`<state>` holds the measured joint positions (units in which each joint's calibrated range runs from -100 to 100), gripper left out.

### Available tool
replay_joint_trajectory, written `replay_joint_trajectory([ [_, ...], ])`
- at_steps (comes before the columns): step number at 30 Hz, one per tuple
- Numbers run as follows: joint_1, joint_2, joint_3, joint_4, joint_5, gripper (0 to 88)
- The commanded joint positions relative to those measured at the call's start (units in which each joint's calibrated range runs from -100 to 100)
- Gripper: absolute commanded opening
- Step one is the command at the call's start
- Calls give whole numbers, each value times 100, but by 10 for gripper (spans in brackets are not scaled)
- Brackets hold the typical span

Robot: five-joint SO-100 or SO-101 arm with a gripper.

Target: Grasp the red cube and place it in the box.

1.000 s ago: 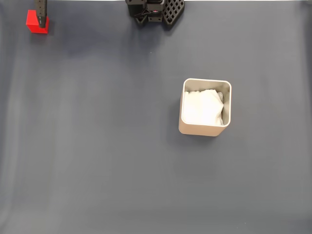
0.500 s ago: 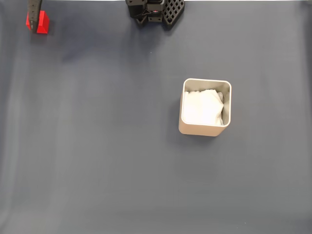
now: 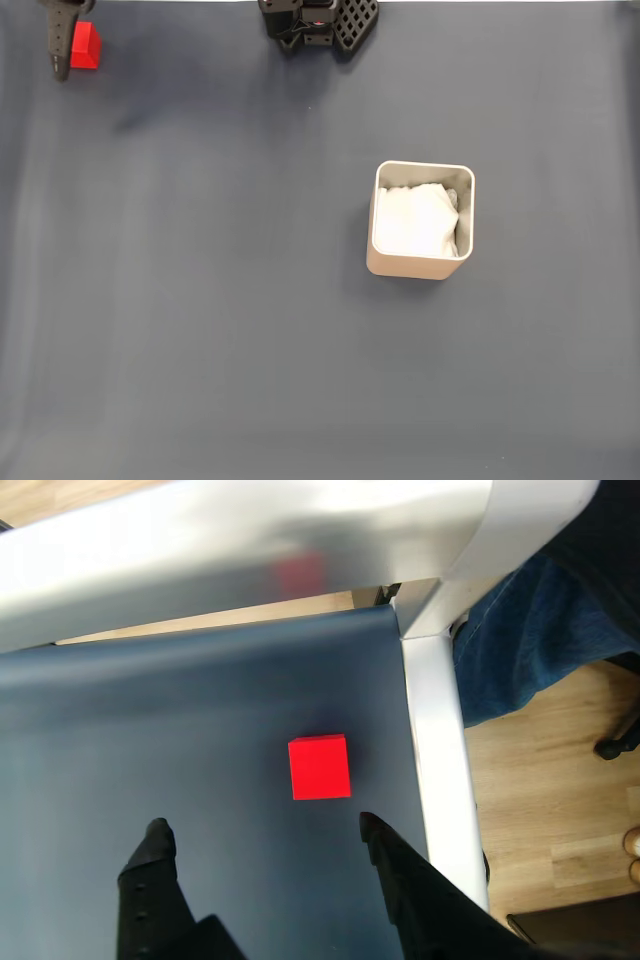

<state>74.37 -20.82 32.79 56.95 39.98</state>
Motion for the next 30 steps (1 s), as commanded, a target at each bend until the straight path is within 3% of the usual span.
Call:
replay_joint_trajectory([
  [1,-99,35,-170,-134,-54,449],
  [30,163,615,-845,-405,93,455],
])
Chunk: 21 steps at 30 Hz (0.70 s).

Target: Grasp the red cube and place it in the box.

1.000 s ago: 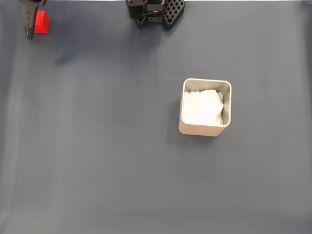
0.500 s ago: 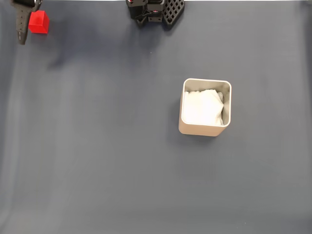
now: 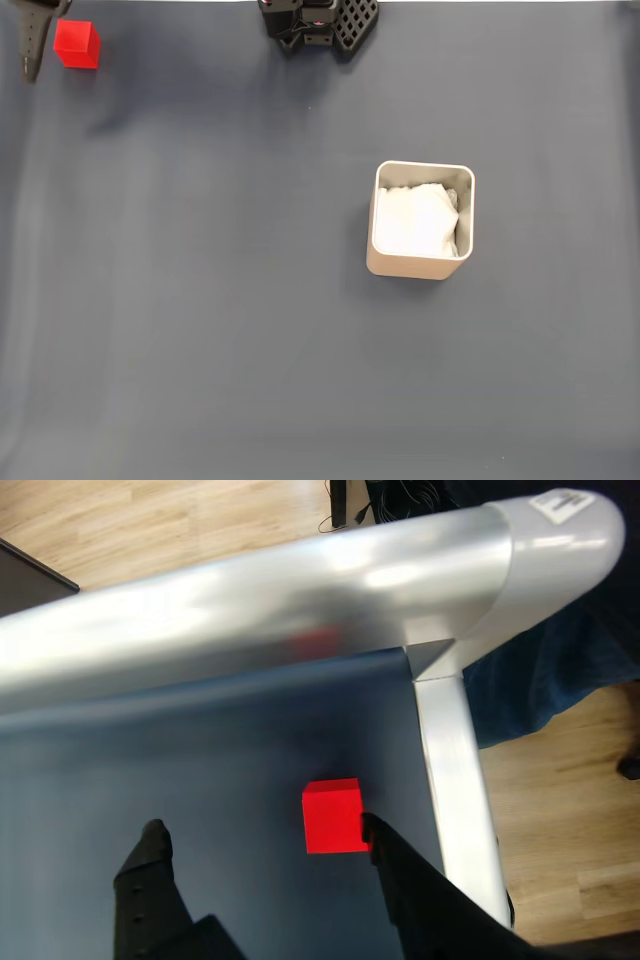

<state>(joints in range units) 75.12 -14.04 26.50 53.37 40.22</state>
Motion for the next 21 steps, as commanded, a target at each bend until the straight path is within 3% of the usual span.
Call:
replay_joint_trajectory([
  [1,116,-63,-207,-48,88,455],
  [21,337,-227,486,-491,230,456],
])
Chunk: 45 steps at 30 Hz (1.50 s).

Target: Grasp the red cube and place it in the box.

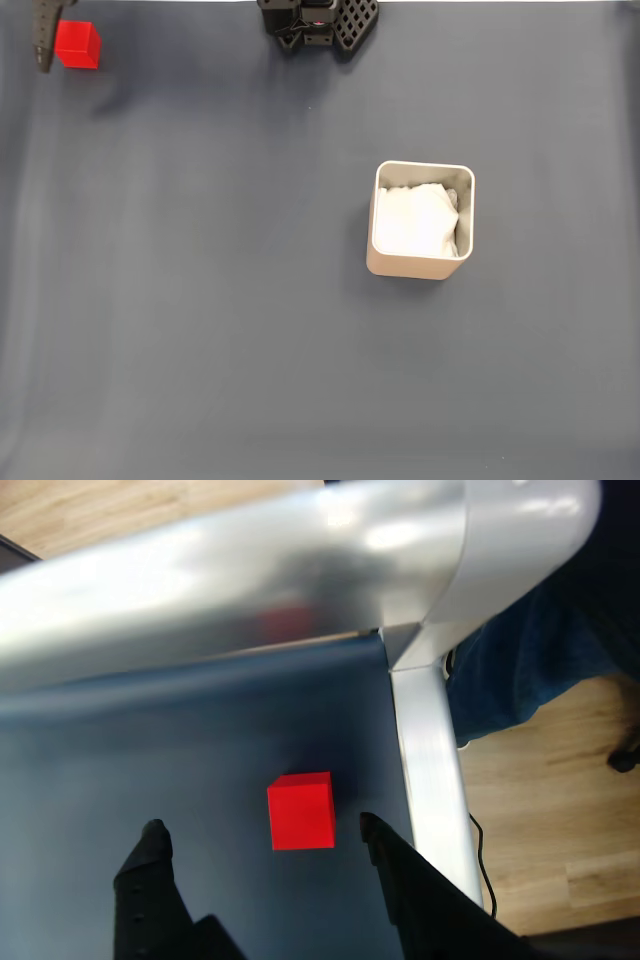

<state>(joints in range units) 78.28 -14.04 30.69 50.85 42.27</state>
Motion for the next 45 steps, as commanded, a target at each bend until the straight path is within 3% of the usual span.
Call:
replay_joint_trajectory([
  [1,7,-236,140,-297,24,456],
  [45,-71,162,541,-1027,-156,464],
])
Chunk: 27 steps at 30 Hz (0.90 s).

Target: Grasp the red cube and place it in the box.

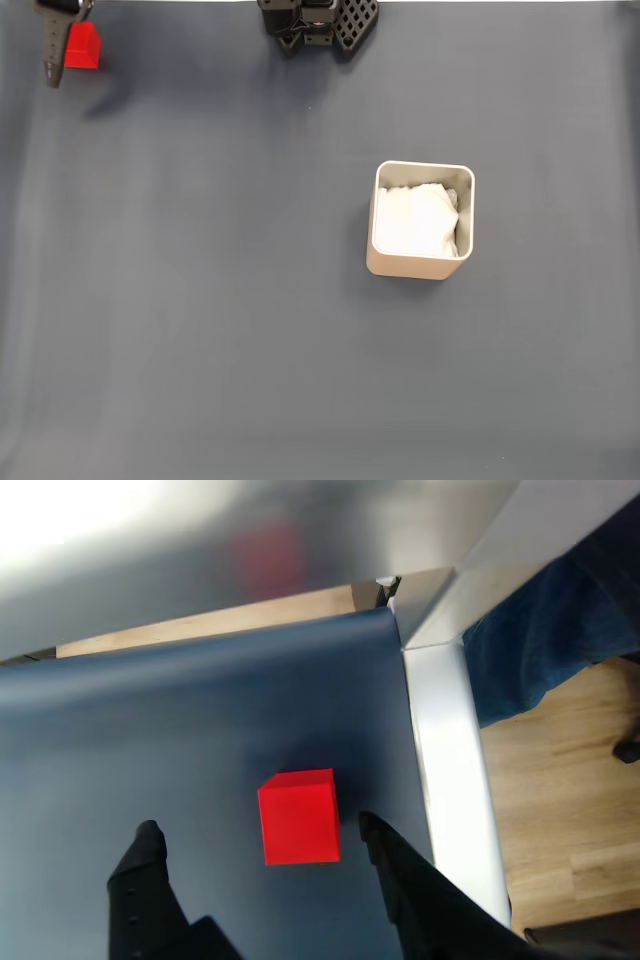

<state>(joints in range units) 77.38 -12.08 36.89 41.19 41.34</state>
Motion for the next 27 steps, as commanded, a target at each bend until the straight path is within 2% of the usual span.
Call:
replay_joint_trajectory([
  [1,19,-34,-70,-60,-63,464],
  [8,33,-25,-70,-60,-83,457],
  [12,33,-25,-60,-69,-68,411],
  [22,-38,-94,31,112,103,108],
  [27,-52,-112,31,309,176,29],
])
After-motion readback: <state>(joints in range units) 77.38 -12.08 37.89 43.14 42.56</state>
